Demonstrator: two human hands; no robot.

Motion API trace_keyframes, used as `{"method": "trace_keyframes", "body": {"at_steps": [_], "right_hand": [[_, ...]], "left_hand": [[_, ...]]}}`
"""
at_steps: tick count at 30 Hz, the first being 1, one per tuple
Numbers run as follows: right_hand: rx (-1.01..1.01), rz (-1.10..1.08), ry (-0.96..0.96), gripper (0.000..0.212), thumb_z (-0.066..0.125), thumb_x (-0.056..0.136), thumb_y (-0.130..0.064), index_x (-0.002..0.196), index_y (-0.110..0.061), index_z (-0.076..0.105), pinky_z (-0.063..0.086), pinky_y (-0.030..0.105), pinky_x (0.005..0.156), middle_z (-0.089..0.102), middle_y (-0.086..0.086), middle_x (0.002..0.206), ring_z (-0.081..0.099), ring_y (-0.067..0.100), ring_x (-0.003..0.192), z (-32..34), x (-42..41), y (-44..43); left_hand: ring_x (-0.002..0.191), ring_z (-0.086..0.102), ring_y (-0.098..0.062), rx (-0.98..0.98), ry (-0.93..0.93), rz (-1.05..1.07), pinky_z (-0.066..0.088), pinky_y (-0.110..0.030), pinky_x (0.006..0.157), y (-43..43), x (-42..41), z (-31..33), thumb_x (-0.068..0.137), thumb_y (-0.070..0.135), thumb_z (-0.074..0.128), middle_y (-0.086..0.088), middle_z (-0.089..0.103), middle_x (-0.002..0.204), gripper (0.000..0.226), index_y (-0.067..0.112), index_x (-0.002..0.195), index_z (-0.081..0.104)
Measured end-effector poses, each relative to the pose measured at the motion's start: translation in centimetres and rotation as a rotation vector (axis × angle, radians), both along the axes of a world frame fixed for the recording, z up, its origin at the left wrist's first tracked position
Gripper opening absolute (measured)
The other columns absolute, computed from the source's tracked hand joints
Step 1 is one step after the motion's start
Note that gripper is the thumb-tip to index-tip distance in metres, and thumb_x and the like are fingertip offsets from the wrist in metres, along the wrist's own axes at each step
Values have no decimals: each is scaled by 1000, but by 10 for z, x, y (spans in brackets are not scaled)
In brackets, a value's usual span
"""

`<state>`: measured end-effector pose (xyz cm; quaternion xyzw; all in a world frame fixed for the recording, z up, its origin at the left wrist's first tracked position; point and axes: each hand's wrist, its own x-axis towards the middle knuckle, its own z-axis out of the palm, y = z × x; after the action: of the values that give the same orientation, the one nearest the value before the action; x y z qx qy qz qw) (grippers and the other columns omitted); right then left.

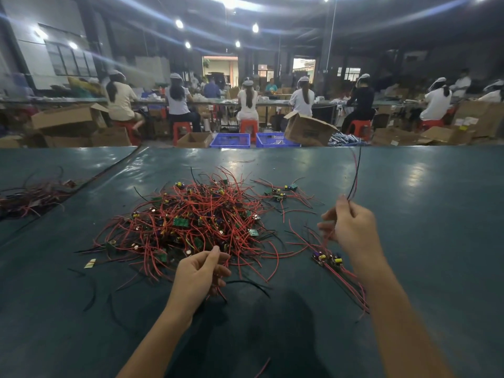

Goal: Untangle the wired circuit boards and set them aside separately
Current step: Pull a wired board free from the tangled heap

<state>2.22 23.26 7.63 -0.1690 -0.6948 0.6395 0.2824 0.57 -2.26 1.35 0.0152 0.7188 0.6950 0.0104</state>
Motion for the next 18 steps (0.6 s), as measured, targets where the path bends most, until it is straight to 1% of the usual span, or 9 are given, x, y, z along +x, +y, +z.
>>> {"method": "trace_keyframes", "body": {"at_steps": [2,3,4,6,8,11,14,16,18], "right_hand": [[163,-8,-16,44,45,104,-32,75,-4,62,56,36,51,59,7,63,62,14,42,17,-1,9],[290,-17,-46,43,48,102,-33,78,-3,65,58,40,52,59,8,62,63,17,44,24,-1,12],[449,-43,-100,42,50,101,-36,80,-4,67,57,43,54,60,10,63,65,24,50,29,-2,14],[769,-142,-279,40,50,99,-43,84,-11,70,49,37,62,64,10,72,61,36,70,33,-3,16],[960,-217,-465,36,47,99,-46,92,-18,70,41,33,69,64,11,87,58,35,82,29,-6,14],[1108,-187,-655,35,47,100,-44,109,-16,65,44,35,77,66,12,109,62,34,104,10,-11,4],[1224,-74,-810,36,47,100,-44,119,-15,56,45,35,86,60,10,124,54,31,119,-12,-15,-5],[1259,-38,-809,36,47,100,-44,121,-16,55,43,36,88,57,8,127,49,30,122,-20,-18,-13],[1277,-29,-692,36,46,99,-45,118,-17,56,43,37,89,57,8,123,50,29,120,-23,-22,-28]], "left_hand": [[48,58,-14,-7,12,-6,44,-24,44,1,1,-1,97,33,51,-7,69,63,34,12,82,73],[49,58,-14,-14,19,-8,44,-24,45,1,1,-2,97,33,51,-7,69,63,34,12,82,73],[49,58,-13,-19,24,-10,44,-24,45,1,2,-2,97,33,51,-7,69,63,34,12,82,73],[49,58,-13,-25,35,-14,44,-23,45,2,2,-3,97,33,51,-7,70,63,34,12,83,73],[49,58,-12,-36,46,-16,44,-22,44,2,3,-3,97,32,51,-7,70,64,33,11,83,73],[50,59,-12,-48,62,-19,45,-22,45,2,3,-3,98,32,50,-6,70,64,33,12,84,72],[50,59,-13,-65,87,-19,45,-23,45,1,2,-4,98,31,50,-6,70,64,33,12,84,72],[49,60,-14,-88,118,-12,46,-23,45,-1,1,-5,99,31,49,-6,70,63,34,13,82,72],[48,60,-15,-131,165,8,46,-22,45,-2,-1,-7,99,30,49,-5,69,62,34,14,80,72]]}}
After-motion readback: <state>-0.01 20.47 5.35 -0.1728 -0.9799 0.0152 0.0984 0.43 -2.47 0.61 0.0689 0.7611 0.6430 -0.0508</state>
